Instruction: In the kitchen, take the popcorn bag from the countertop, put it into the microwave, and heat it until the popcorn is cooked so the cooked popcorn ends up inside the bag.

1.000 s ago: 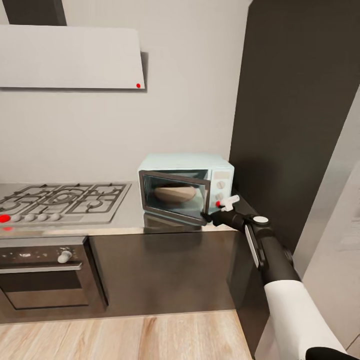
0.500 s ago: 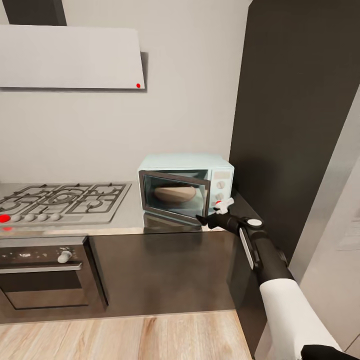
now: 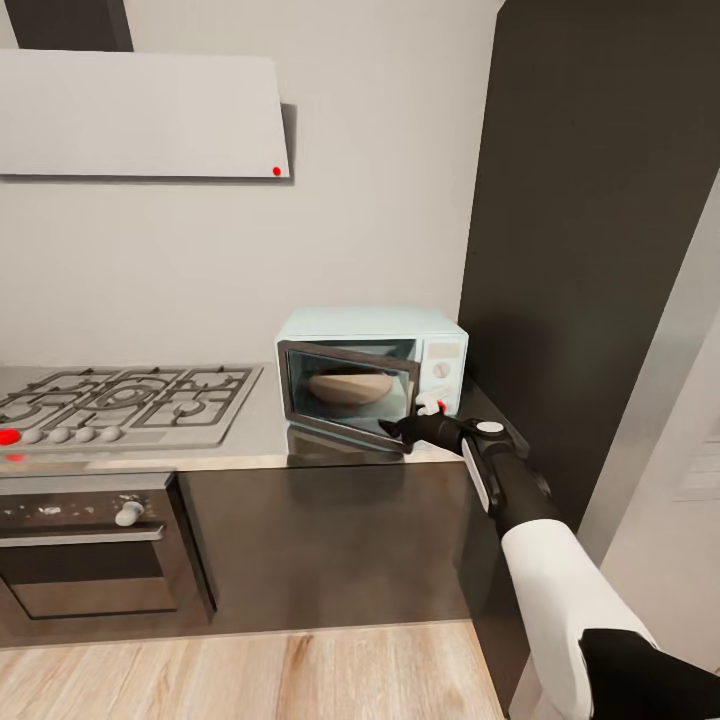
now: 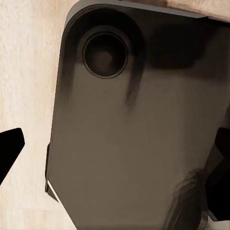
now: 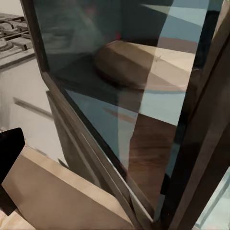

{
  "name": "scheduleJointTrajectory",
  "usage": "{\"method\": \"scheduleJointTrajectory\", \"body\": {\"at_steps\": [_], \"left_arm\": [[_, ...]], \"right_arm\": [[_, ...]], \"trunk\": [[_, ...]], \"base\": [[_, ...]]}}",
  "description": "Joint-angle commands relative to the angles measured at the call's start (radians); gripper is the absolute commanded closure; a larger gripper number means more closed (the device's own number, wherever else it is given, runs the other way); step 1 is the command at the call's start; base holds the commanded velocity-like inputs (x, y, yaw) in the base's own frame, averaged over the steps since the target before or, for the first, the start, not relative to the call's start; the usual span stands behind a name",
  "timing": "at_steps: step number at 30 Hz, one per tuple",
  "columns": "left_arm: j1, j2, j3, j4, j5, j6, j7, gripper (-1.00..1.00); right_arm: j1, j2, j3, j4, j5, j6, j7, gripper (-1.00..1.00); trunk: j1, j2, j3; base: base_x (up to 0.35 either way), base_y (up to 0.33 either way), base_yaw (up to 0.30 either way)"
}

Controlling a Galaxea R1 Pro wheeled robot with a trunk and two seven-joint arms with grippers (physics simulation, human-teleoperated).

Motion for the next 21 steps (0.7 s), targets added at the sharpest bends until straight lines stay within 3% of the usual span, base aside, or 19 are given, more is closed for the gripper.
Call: {"method": "scheduleJointTrajectory", "body": {"at_steps": [1, 11, 21], "left_arm": [[0.000, 0.000, 0.000, -0.001, 0.007, -0.001, -0.001, -1.00], [0.000, 0.000, 0.000, -0.001, 0.007, 0.000, -0.008, -1.00], [0.000, 0.000, 0.000, -0.001, 0.007, 0.000, -0.008, -1.00]], "right_arm": [[-0.001, 0.002, -0.005, -0.001, 0.005, 0.006, 0.010, -1.00], [-0.001, 0.002, -0.005, -0.001, 0.005, 0.006, 0.010, -1.00], [-0.001, 0.002, -0.005, -0.001, 0.008, 0.006, 0.010, -1.00]], "trunk": [[0.000, -0.001, -0.001], [0.000, -0.001, -0.001], [0.000, -0.001, -0.001]], "base": [[0.000, 0.000, 0.000], [0.000, 0.001, 0.000], [-0.122, 0.118, 0.000]]}}
